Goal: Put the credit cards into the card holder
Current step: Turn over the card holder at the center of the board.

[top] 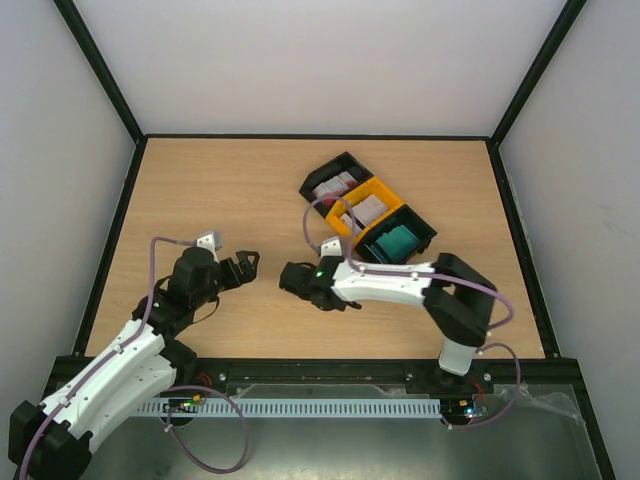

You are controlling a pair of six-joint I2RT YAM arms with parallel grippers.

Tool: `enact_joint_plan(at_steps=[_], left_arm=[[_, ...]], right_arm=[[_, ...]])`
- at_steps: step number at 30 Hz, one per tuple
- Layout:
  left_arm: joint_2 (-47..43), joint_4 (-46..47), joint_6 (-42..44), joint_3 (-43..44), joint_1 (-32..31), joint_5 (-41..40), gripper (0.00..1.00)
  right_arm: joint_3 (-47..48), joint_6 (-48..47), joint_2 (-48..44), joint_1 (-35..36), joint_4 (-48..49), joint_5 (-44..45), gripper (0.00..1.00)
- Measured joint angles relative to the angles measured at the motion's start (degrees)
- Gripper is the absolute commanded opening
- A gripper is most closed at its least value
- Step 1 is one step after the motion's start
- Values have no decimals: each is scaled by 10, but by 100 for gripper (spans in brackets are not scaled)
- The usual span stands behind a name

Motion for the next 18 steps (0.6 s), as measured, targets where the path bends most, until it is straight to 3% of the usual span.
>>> enact_joint_plan(at_steps=[6, 10, 14, 18], left_arm=[[1, -15, 4, 8, 4, -9, 100], [3, -19, 5, 18, 9, -12, 100], [8, -22, 3, 25, 16, -12, 100], [17, -22, 0, 33, 25, -6, 100]], right_arm=[[32, 14, 102, 32, -48, 31, 3], [47, -1, 134, 47, -37, 16, 26], [56, -27, 145, 57, 12, -24, 32], [56, -48, 145, 59, 74, -77, 52]])
